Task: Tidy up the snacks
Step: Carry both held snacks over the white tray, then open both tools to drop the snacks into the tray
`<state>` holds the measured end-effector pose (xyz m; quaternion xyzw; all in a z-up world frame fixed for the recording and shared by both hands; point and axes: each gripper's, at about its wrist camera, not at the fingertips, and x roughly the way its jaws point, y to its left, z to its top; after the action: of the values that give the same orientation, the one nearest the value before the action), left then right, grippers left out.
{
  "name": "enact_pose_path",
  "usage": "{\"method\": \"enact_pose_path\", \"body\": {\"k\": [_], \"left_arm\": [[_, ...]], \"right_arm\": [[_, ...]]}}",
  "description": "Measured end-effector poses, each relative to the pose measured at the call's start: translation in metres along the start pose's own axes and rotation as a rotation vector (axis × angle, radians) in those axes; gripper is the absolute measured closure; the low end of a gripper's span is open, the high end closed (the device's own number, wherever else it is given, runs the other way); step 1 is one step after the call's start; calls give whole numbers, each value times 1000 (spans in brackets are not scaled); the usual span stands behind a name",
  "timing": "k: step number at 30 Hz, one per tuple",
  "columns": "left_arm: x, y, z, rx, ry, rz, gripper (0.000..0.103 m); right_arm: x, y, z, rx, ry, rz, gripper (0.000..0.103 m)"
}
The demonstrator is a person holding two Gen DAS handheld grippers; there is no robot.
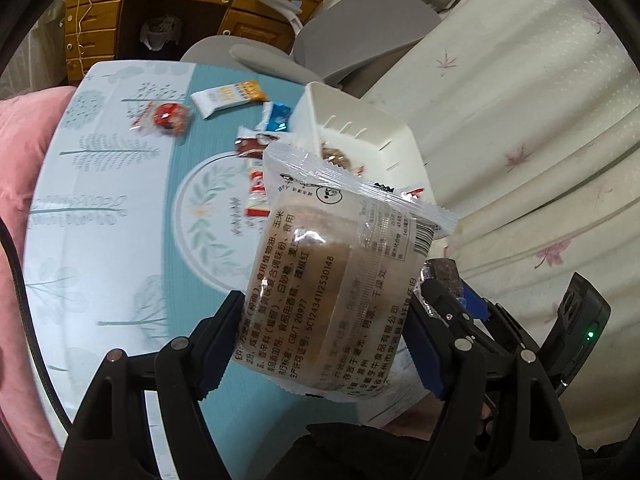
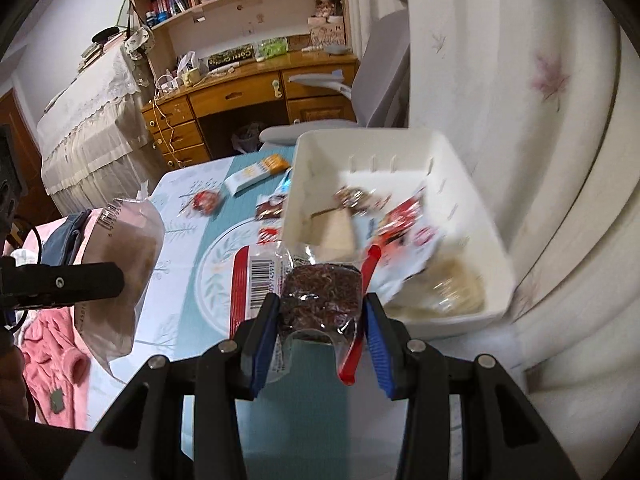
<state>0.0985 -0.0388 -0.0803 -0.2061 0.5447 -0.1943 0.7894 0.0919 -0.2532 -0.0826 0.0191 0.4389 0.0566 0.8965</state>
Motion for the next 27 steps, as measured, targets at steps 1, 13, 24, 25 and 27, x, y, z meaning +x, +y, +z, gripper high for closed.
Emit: {"method": "enact_pose_path", "body": {"k": [1, 13, 24, 25, 27], "left_arm": [[4, -8, 1, 1, -7, 0, 28], [49, -86, 33, 47, -79, 1, 28], [68, -103, 36, 13, -77, 31, 9], [68, -101, 34, 6, -78, 36, 9], [67, -94, 29, -17, -79, 53, 9]], "right_arm": [[-2, -9, 3, -12, -13, -5, 61], [-9, -85, 45, -17, -115, -21, 60], [8, -97, 54, -41, -105, -38, 24], [8, -98, 53, -31, -106, -26, 23], [10, -99, 50, -11, -91, 2, 23]]}}
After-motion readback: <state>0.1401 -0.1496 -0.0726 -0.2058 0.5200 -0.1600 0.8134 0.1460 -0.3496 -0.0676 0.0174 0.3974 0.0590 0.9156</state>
